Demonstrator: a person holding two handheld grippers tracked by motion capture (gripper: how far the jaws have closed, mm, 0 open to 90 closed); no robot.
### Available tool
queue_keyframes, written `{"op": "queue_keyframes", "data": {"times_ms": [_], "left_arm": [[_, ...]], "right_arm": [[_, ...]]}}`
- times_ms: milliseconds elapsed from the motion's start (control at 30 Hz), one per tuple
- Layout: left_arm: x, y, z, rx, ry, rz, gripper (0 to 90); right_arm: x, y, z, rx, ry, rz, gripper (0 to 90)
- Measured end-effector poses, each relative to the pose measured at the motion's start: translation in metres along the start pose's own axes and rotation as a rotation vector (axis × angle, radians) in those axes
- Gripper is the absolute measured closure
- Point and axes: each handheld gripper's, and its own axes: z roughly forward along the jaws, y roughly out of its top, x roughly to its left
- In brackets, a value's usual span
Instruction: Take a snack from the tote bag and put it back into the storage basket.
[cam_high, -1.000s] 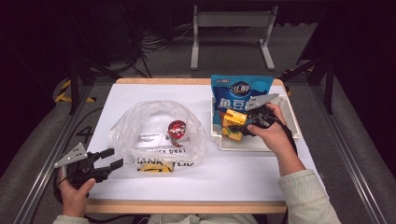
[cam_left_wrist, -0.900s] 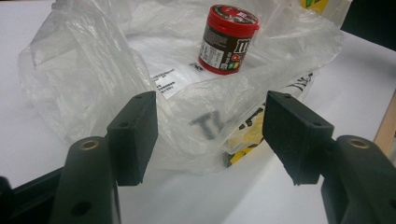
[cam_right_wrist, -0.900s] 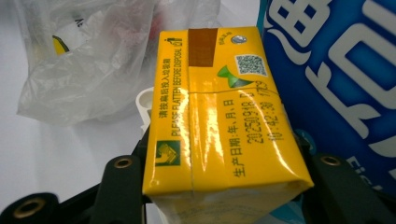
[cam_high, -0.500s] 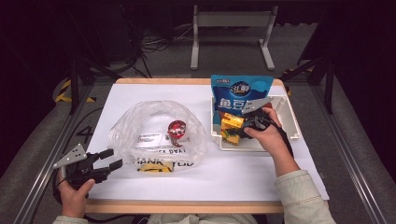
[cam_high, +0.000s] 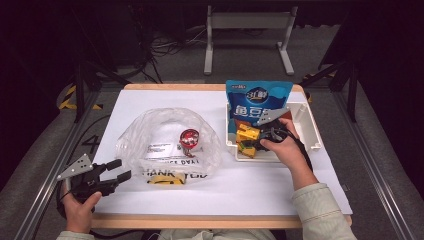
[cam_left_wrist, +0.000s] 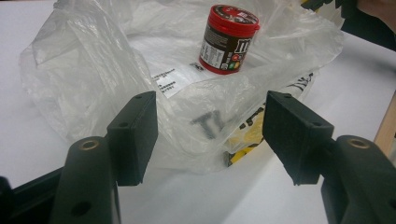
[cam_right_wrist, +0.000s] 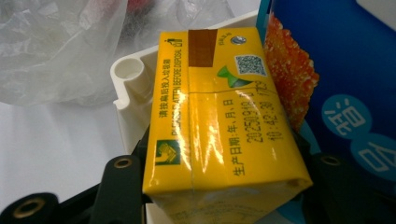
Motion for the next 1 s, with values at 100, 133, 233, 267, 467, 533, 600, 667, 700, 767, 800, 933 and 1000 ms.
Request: {"op": "queue_keyframes", "data": {"times_ms": [100,133,233,267,467,533,600,667,700,767,800,933,1000], "left_arm": [[0.0,0.0,0.0,0.001,-0.001,-0.002,36.5],[0.0,0.0,0.0,0.001,-0.001,-0.002,36.5],[0.0,0.0,0.0,0.0,-0.002,-0.005,36.4],[0.0,0.0,0.0,0.001,-0.002,-0.002,36.5],[0.0,0.0,0.0,0.001,-0.002,-0.002,36.5],[-0.001,0.0,0.0,0.0,-0.002,-0.003,36.5],[0.0,0.001,0.0,0.002,-0.004,-0.001,36.4],[0.0,0.001,0.001,0.0,-0.003,0.004,36.5],[0.0,0.001,0.001,0.001,-0.004,0.0,36.4],[0.0,0.001,0.002,0.001,-0.004,0.004,36.4],[0.0,0.001,0.002,0.002,-0.004,0.005,36.5],[0.0,0.002,0.003,0.004,-0.008,0.002,36.5],[0.0,0.002,0.003,0.002,-0.008,0.004,36.5]], "right_arm": [[-0.001,-0.001,0.0,-0.006,0.001,0.005,50.2],[-0.001,-0.002,0.0,-0.008,0.002,0.003,50.2],[-0.002,-0.004,0.0,-0.013,0.003,-0.003,50.0],[-0.003,-0.004,0.0,-0.015,0.005,-0.004,50.0],[-0.002,-0.005,0.0,-0.012,0.004,-0.015,49.1],[-0.002,-0.005,-0.001,-0.014,-0.001,-0.011,48.3],[-0.002,-0.005,-0.001,-0.019,-0.002,-0.01,48.1],[-0.001,-0.005,-0.002,-0.018,-0.012,-0.013,47.4],[-0.001,-0.004,-0.003,-0.022,-0.013,-0.016,46.5],[0.001,-0.003,-0.005,-0.038,-0.019,-0.011,44.4],[0.002,-0.003,-0.006,-0.04,-0.03,-0.019,44.4],[0.005,-0.001,-0.012,-0.06,-0.047,-0.03,43.1],[0.008,0.001,-0.018,-0.081,-0.063,-0.04,42.1]]}}
